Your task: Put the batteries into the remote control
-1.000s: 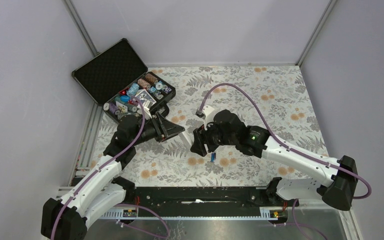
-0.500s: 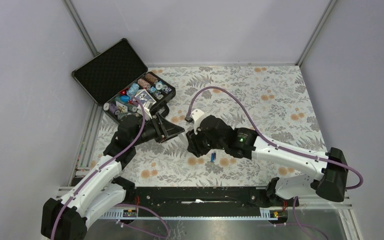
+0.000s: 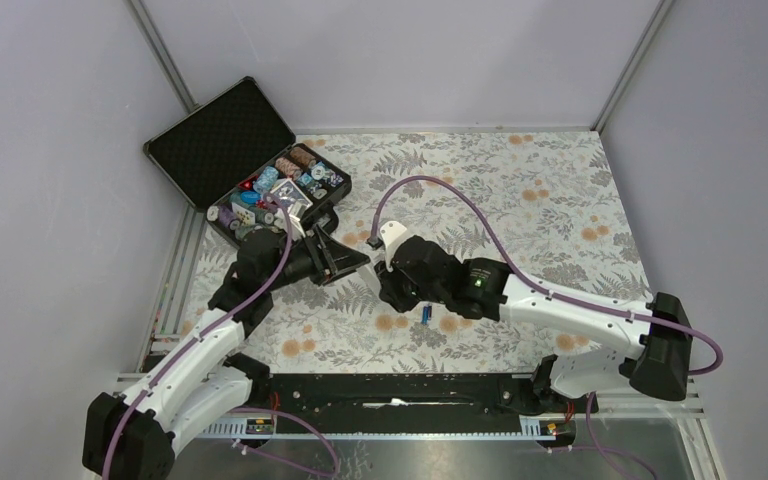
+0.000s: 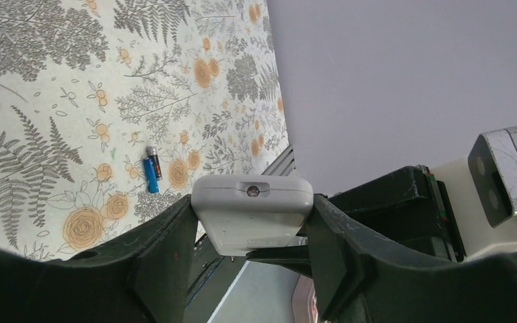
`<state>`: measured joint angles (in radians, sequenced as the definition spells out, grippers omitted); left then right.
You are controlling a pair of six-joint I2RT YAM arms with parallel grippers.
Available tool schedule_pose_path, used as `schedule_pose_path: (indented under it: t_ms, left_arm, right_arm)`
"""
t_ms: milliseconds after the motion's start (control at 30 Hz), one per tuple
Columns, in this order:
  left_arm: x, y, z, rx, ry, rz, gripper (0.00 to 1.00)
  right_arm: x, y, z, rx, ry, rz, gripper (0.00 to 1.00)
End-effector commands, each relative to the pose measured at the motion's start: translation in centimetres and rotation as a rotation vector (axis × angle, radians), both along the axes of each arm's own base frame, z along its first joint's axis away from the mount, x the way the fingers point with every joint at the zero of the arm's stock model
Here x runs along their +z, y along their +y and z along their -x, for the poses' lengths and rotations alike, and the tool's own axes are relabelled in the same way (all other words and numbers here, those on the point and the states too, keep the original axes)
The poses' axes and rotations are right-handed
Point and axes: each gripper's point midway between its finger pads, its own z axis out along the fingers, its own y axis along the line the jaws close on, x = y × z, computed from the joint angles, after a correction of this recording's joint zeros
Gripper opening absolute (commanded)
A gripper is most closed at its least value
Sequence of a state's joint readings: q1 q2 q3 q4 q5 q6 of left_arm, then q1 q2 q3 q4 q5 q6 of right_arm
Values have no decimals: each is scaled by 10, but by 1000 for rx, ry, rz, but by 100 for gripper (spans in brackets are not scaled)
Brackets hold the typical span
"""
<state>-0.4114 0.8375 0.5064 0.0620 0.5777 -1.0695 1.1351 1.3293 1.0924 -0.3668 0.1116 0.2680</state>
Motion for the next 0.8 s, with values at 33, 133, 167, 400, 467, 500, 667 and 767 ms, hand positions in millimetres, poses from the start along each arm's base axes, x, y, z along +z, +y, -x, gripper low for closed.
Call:
schedule_pose_path:
  t_ms: [33,133,167,400,467,500,667,767]
  left_arm:
    - [31,-9,6,-92,-139,63,61]
    - [34,-10,9,-124,-182,60,70]
    - [36,-10,10,-135,-197,56,74]
    - [40,-6,24,-218,-264,0,89]
    - [41,-6,29,-254,-283,-8,91]
    - [42,-7,32,-270,-290,-9,91]
    - [48,-6,46,-360,-349,-30,95]
    - [49,-4,56,-408,-368,-57,98]
  right_arm:
    - [14,-9,-2,-12,-38,-19,0]
    - [10,-11,4,15,-26,-17,0]
    - [10,-12,6,22,-21,-20,0]
    - [24,-22,21,112,56,-111,0]
    - [28,-25,25,146,100,-148,0]
    - [30,-25,27,165,119,-165,0]
    - [36,-24,54,302,236,-217,0]
    - [42,-23,70,378,301,-258,0]
